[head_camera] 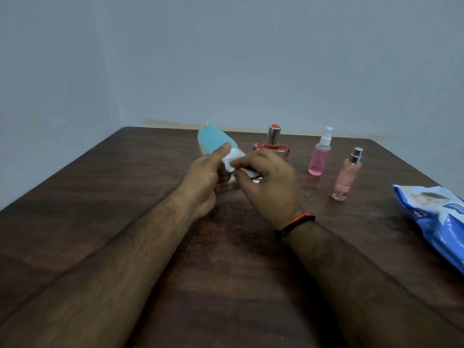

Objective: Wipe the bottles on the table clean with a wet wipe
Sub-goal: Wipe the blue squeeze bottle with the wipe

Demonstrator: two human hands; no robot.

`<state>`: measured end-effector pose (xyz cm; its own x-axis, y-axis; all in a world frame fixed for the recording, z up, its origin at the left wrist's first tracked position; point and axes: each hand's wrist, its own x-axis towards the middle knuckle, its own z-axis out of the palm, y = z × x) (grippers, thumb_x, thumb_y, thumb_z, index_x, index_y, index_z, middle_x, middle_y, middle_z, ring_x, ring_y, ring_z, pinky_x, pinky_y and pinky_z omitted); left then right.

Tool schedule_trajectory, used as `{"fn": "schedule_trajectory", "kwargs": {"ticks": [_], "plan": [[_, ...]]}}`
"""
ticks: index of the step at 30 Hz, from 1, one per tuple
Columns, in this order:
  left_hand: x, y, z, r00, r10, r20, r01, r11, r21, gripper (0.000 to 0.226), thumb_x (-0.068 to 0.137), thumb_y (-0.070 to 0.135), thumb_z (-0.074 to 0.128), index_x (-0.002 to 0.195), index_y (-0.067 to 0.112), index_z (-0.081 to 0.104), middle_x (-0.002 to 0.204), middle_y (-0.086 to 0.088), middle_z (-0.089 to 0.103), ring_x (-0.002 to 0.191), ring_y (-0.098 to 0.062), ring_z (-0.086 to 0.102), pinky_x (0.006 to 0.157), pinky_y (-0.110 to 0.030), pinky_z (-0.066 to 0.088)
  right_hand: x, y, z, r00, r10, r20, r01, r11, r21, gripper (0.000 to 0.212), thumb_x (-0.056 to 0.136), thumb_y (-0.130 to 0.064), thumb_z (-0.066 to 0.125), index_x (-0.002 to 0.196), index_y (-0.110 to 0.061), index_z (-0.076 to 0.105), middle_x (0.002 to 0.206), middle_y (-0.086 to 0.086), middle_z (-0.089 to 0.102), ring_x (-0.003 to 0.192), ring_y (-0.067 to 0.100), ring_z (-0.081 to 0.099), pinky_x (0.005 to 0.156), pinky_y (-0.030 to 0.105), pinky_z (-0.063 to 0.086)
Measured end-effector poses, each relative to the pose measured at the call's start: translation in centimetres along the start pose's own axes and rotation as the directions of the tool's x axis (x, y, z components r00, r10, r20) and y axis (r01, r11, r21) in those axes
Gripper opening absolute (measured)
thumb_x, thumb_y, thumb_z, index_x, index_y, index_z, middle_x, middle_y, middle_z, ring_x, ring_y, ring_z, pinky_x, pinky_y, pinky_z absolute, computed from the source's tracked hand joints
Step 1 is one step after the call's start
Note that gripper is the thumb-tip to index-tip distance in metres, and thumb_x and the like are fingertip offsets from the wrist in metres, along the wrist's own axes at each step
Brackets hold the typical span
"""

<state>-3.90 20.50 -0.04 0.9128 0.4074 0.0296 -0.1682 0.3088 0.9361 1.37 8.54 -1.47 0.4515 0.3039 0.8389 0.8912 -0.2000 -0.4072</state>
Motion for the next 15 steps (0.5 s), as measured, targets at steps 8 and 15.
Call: {"fn": "schedule_trajectory", "kwargs": {"ticks": [8,15], "plan": [[1.4,1.2,-3.2,0.968,0.221,-0.116,-0.1,0.769,0.631,0.046,0.087,0.038,0.071,0.125,0.018,0.055,0.116,0.001,0.065,0.105,-0.019,0.064,0.09,-0.042,0.055,0.2,0.9,-0.5,0.982,0.186,-0.033,-0.188,0.978,-0.095,0.011,0.071,-0.004,0.071,0.078,-0.013,0.073,0.081,-0.002,0.066,0.073,0.009,0.056,0.067,0.003,0.04],[1.8,1.1,-5.8,0.975,0.189,-0.116,-0.024,0.611,0.792,0.037,0.085,0.032,0.075,0.116,0.017,0.063,0.103,0.003,0.066,0.092,-0.013,0.063,0.079,-0.032,0.053,0.1,0.8,-0.7,0.973,0.231,0.005,-0.23,0.969,-0.088,0.012,0.072,-0.004,0.071,0.078,-0.014,0.073,0.083,-0.007,0.064,0.075,0.006,0.056,0.069,-0.001,0.038]]}}
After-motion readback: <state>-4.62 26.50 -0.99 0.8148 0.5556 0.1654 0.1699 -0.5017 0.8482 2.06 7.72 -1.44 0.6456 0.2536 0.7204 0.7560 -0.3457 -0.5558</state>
